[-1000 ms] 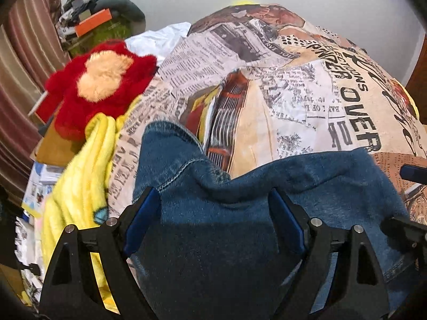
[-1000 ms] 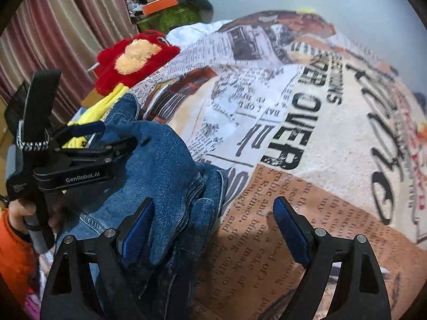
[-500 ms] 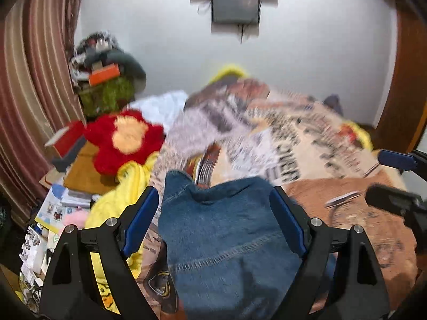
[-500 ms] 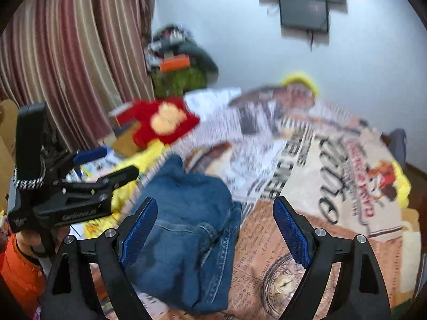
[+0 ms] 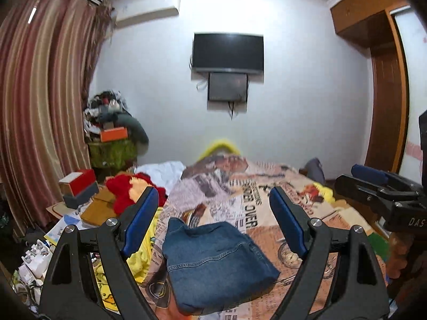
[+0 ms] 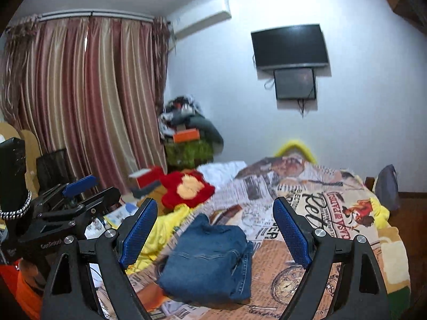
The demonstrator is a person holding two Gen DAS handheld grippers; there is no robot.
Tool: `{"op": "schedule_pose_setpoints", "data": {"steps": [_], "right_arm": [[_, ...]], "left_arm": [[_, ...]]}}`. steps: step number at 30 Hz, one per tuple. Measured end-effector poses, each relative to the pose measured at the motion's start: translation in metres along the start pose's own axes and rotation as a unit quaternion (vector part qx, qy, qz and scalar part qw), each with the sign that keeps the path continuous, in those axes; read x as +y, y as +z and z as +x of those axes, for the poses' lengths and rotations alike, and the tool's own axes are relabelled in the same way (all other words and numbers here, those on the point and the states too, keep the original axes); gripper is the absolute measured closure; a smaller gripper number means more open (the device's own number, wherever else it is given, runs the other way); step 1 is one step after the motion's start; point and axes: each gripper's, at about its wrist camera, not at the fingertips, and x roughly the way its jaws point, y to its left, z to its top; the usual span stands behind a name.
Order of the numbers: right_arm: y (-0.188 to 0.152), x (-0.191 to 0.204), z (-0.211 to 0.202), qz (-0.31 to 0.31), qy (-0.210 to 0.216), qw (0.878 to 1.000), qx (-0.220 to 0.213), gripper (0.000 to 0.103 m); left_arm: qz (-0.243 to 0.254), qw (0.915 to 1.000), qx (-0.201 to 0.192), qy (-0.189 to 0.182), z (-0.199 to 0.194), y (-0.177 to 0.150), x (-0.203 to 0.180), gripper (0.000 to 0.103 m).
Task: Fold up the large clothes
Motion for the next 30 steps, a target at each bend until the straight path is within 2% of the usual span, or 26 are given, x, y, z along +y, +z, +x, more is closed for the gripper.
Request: {"op": "schedule_pose_setpoints", "data": {"steps": [5,11,14,16,19,30], "right_arm": [[-0.009,0.013,-0.035,0.002,0.002,1.000,-0.023,0.016],[-0.020,0.022,-0.053,-0.002,-0.015,0.999,-0.029,0.016],[-0.024,0.028,-0.056,-0.011,-0.027,0.999,-0.024,0.014],[-0.027,0.029,-0.056,-0.009,-0.033,0.999,-0.021,0.004],[-0.029,0.030,-0.057,-0.007,-0.042,0.999,-0.022,0.000],[-0.031,0.025,-0.053,-0.001,-0.058,0.998,-0.008,0.000]], "left_arm": [[-0.008,0.9997,-0.021,0.003,-0.029,-0.006,-0.006,0.018],[-0.004,0.9998,-0.018,0.010,-0.042,-0.016,-0.012,0.018],[0.001,0.9997,-0.019,0.017,-0.044,-0.019,-0.013,0.013],[-0.001,0.9995,-0.024,0.021,-0.044,-0.019,-0.013,0.004],[-0.005,0.9992,-0.029,0.025,-0.047,-0.020,-0.014,0.001],[-0.011,0.9994,-0.022,0.024,-0.046,-0.025,-0.010,0.000]]}}
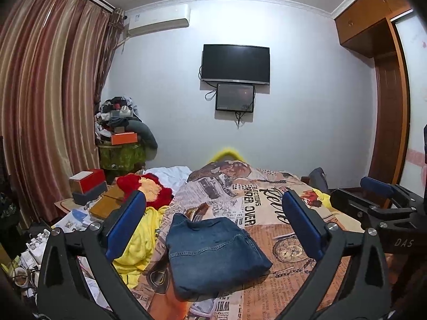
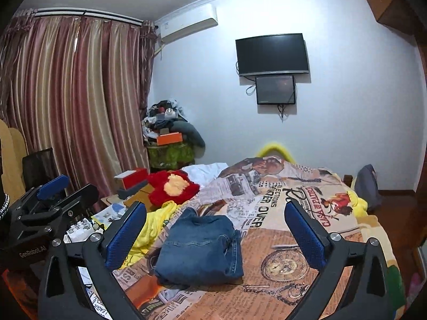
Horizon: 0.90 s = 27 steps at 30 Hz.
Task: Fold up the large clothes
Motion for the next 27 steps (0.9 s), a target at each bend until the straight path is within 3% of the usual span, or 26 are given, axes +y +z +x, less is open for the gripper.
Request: {"op": "schedule_pose_setpoints", "data": {"steps": [27], "right_arm": [[0.0017,-0.0010,-0.0028,-0.006,0.002,1.000,-0.003,0.000]], "left_arm": [[0.002,1.0000,0.004,0.000,0.0020,-0.0018,0.0018,0.000]]}}
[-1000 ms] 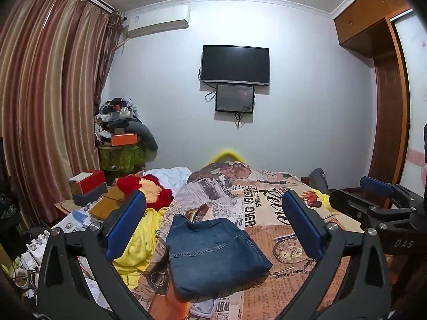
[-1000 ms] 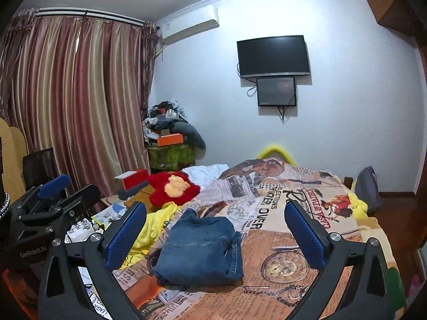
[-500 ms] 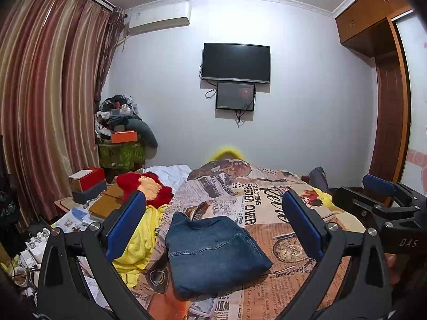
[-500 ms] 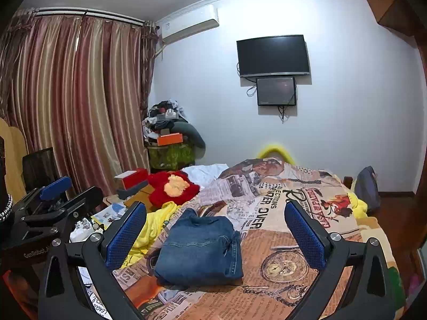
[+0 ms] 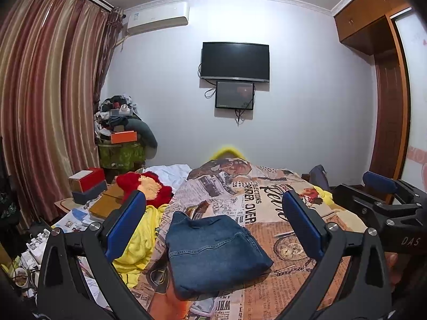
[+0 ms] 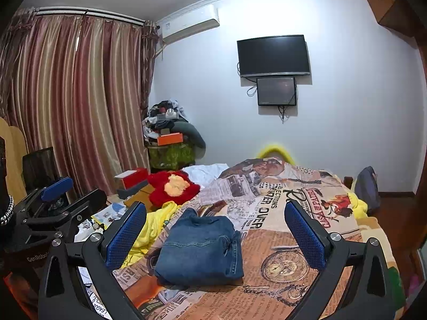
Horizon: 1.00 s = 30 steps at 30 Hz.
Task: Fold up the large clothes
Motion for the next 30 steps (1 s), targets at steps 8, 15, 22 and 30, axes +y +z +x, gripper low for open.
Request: {"op": "schedule_pose_setpoints", "data": {"steps": [8,15,22,30], "right_arm": [[-0.0004,-0.0006,0.0000,0.000,0.000,1.000,0.001,0.000],[-0.0005,-0.0008,-0.0008,0.000,0.000,1.000,0.001,0.000],[-0.0012,-0.0012,-0.0006,0.000,-0.001,1.000,0.000,0.000],[-0.0011,-0.0028,-0.0016,0.001,-0.004,1.000,-0.003,0.000]], "left_arm": [[0.000,1.0000,0.003,-0.003,0.0023,-0.0012,0.0028,0.000],[-0.003,1.0000,0.006,-0.005,0.0037,-0.0026,0.0065,0.000],[-0.006,0.9998,0.012,-0.015,0.0051,-0.0041,0.0086,0.000],[-0.002,0.9998,0.008,-0.017,0.0046,-0.0037,0.0085,0.000]]}}
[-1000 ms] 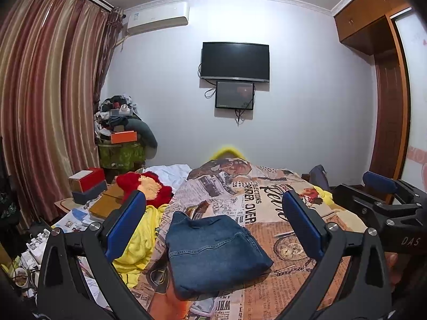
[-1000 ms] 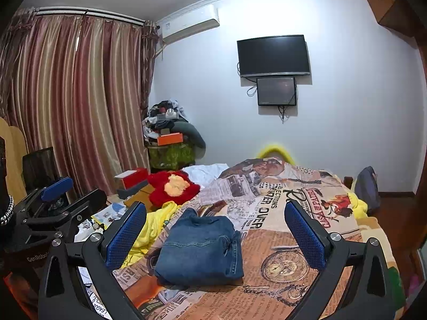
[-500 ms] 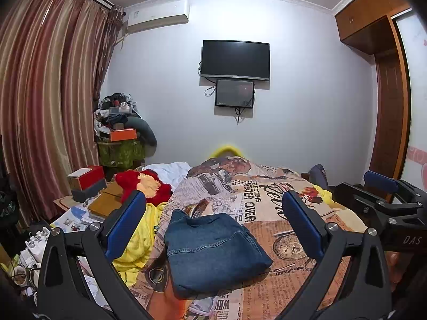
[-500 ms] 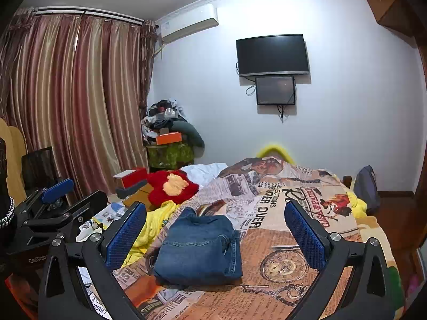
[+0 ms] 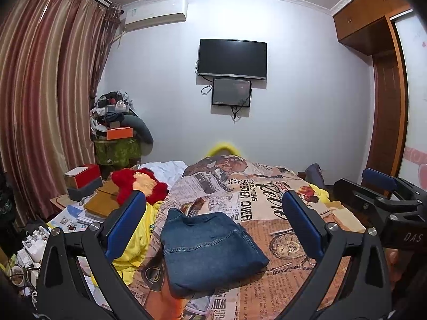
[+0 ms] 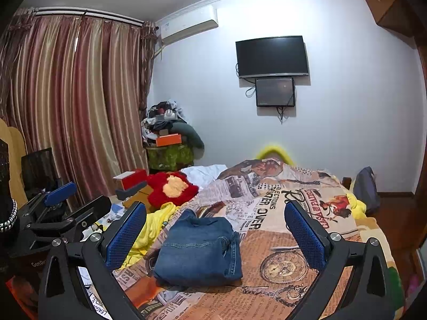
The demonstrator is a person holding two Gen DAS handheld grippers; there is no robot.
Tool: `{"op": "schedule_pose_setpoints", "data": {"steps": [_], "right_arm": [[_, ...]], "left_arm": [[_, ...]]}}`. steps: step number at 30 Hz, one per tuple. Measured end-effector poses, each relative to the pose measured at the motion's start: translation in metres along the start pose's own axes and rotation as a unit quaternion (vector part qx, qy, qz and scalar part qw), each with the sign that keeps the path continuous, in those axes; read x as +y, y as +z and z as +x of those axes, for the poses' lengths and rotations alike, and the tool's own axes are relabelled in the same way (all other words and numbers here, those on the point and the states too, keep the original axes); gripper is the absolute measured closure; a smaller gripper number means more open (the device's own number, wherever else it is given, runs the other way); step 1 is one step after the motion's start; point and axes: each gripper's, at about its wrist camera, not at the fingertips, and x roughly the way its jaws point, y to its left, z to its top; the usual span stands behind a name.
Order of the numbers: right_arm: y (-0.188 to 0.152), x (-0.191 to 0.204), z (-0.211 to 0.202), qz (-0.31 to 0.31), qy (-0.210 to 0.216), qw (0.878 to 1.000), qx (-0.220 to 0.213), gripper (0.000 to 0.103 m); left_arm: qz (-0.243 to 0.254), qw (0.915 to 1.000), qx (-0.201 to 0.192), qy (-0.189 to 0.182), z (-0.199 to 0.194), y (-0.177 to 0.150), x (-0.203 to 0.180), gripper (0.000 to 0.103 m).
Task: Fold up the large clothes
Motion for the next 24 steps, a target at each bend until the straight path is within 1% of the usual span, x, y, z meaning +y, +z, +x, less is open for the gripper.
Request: {"op": "schedule_pose_setpoints", "data": {"steps": [12,24], "right_arm": [[-0.0003,0.0004,0.0008,-0.002,-0.007,1.000,0.000,0.000],[0.0004,-0.0041,0.0039,0.007,-0.009,1.000,0.005,0.000]], "left_arm": [[-0.007,0.9999,0.003,-0.014,0.0018,0.0010,0.0025,0.000],[-0.010,0.9998,0.009,-0.012,0.0040,0.0004,-0.0004,0.000]]}}
